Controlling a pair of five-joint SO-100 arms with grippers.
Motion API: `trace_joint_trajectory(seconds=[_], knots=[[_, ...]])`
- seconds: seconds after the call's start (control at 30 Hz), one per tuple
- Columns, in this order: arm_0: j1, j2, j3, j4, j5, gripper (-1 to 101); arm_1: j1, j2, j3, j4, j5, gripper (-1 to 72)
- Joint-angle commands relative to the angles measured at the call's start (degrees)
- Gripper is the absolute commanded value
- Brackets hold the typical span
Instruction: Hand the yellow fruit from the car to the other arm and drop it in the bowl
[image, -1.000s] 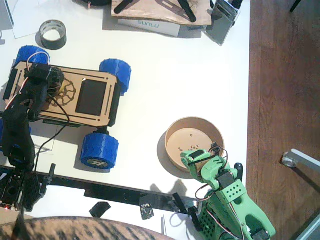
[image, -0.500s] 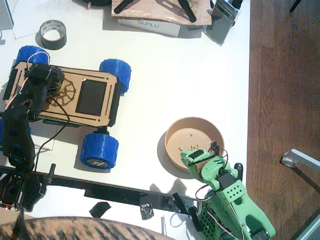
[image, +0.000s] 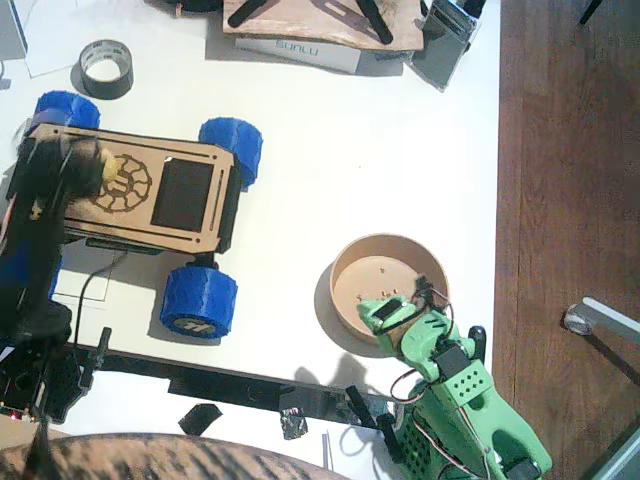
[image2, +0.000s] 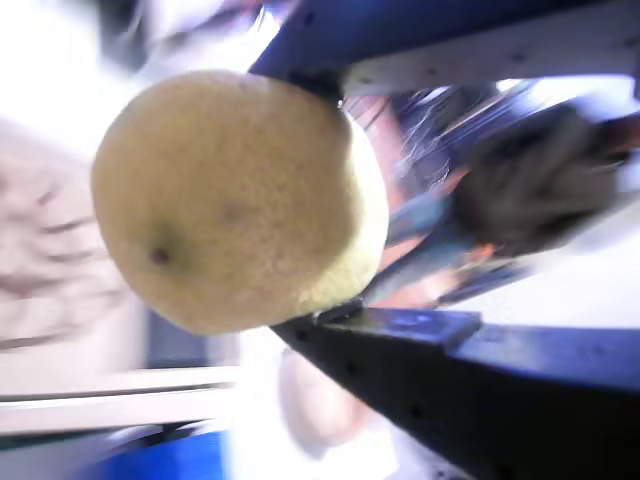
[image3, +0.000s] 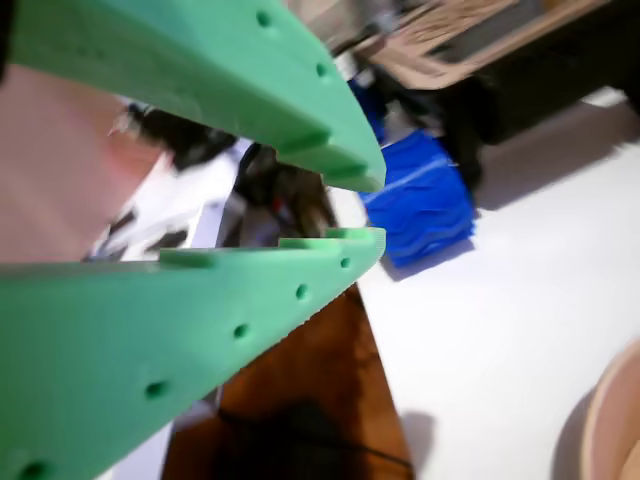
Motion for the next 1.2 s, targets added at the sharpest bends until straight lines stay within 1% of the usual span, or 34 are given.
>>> trace_joint_trajectory(seconds=[0.0, 0.1, 0.17, 0.23, 0.27, 0.43, 0.53, 0.63, 0.73, 0.8, 0.9, 0.93, 1.0, 1.17], knots=[[9.0, 9.1, -1.2, 2.0, -3.8, 0, -2.4, 0.4, -1.9, -2.1, -4.5, 0.0], [18.1, 10.9, -1.1, 2.5, -10.7, 0, -5.3, 0.1, -1.9, -2.9, -10.1, 0.0], [24.0, 12.7, -0.6, 1.8, -16.2, 0, -6.9, 0.0, -1.9, -3.9, -15.6, 0.0], [29.6, 15.8, 1.2, -0.9, -21.8, 0, -8.3, -0.4, -1.9, -5.9, -21.4, 0.0], [32.3, 17.3, 2.5, -2.5, -24.7, 0, -9.1, -0.8, -1.9, -6.6, -25.8, 0.0], [43.2, 24.3, 11.3, -12.0, -41.7, 0, -12.0, -2.7, -1.8, -12.1, -43.6, 0.0], [50.0, 27.0, 20.0, -23.0, -49.7, 0, -14.3, -4.1, -1.8, -16.7, -49.8, 0.0], [56.4, 28.7, 31.9, -38.1, -53.6, 0, -17.7, -5.4, -1.8, -21.4, -53.4, 0.0], [60.3, 30.1, 45.5, -53.9, -55.7, 0, -22.1, -6.9, -1.8, -25.9, -55.9, 0.0], [62.4, 30.7, 54.7, -64.4, -57.5, 0, -25.1, -7.0, -1.8, -28.5, -56.7, 0.0], [64.6, 30.8, 67.9, -82.2, -62.0, 0, -29.3, -6.2, -1.8, -30.5, -57.7, 0.0], [64.9, 31.1, 71.0, -85.9, -63.7, 0, -30.6, -5.5, -1.8, -31.0, -57.7, 0.0], [65.0, 31.6, 75.5, -89.3, -66.7, 0, -33.0, -4.7, -1.8, -31.2, -57.8, 0.0], [65.0, 31.3, 77.2, -89.2, -68.0, 0, -36.0, -2.8, -1.8, -31.4, -58.3, 0.1]])
